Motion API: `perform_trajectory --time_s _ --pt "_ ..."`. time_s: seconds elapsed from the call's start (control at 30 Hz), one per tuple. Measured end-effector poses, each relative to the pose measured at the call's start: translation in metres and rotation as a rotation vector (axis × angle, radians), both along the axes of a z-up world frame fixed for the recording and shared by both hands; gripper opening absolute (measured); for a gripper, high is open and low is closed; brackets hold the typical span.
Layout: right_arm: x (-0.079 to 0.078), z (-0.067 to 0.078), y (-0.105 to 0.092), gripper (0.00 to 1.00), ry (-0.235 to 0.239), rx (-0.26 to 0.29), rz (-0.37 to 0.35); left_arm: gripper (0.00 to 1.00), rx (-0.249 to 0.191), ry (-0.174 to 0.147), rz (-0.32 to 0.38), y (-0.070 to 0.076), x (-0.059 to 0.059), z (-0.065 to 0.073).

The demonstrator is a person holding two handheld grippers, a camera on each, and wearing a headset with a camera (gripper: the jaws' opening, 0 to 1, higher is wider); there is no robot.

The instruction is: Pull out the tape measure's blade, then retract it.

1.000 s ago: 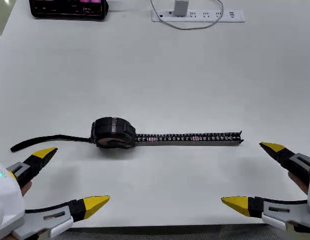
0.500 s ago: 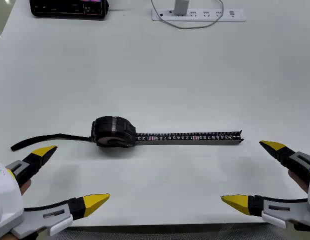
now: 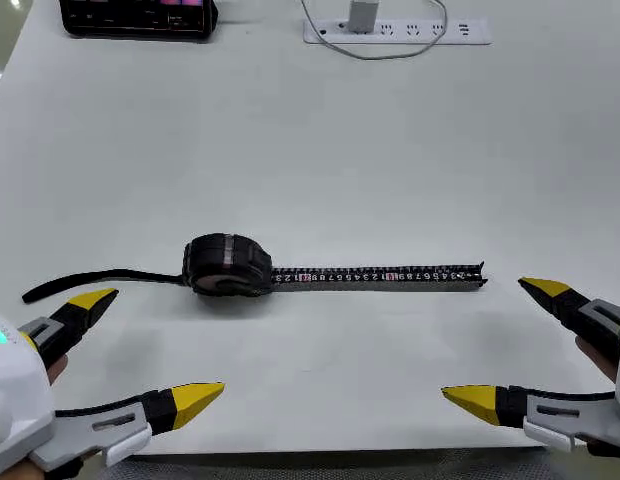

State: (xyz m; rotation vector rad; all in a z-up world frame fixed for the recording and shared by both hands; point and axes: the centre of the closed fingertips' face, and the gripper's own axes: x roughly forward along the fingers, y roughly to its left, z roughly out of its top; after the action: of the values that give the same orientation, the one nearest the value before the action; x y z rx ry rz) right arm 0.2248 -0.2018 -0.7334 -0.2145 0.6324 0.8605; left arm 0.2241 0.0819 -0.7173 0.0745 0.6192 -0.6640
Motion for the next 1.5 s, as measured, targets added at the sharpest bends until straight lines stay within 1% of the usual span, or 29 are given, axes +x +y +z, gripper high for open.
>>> perform_trajectory --time_s 0.37,0.6,0.8,1.07,1.13,1.23,1.37,1.43,1.5 --pt "0.004 0.001 -0.002 0.9 -0.001 -0.001 -0.004 0.9 0.005 0.007 -0.009 -0.012 0.01 -0.003" --pt "0.007 0.0 -0.005 0.9 -0.003 0.0 -0.008 0.89 0.011 0.014 0.001 -0.018 0.018 -0.005" --pt "0.008 -0.002 -0.007 0.89 -0.001 -0.001 -0.011 0.89 0.008 0.019 0.002 -0.023 0.021 -0.006" --pt "0.01 -0.004 -0.009 0.89 0.001 -0.001 -0.015 0.87 -0.008 0.027 0.014 -0.029 0.024 -0.007" --pt "0.009 -0.004 -0.01 0.89 0.001 -0.001 -0.016 0.87 -0.009 0.029 0.019 -0.031 0.026 -0.008" --pt "0.009 -0.005 -0.009 0.89 0.002 -0.001 -0.016 0.87 -0.026 0.029 0.028 -0.034 0.03 -0.006" --pt "0.009 -0.005 -0.01 0.89 0.002 -0.002 -0.017 0.86 -0.023 0.038 0.041 -0.037 0.034 -0.009" --pt "0.01 -0.005 -0.01 0.89 0.003 -0.002 -0.017 0.86 -0.032 0.045 0.049 -0.039 0.036 -0.01" --pt "0.01 -0.005 -0.011 0.89 0.003 -0.004 -0.015 0.86 -0.032 0.044 0.052 -0.04 0.036 -0.01"
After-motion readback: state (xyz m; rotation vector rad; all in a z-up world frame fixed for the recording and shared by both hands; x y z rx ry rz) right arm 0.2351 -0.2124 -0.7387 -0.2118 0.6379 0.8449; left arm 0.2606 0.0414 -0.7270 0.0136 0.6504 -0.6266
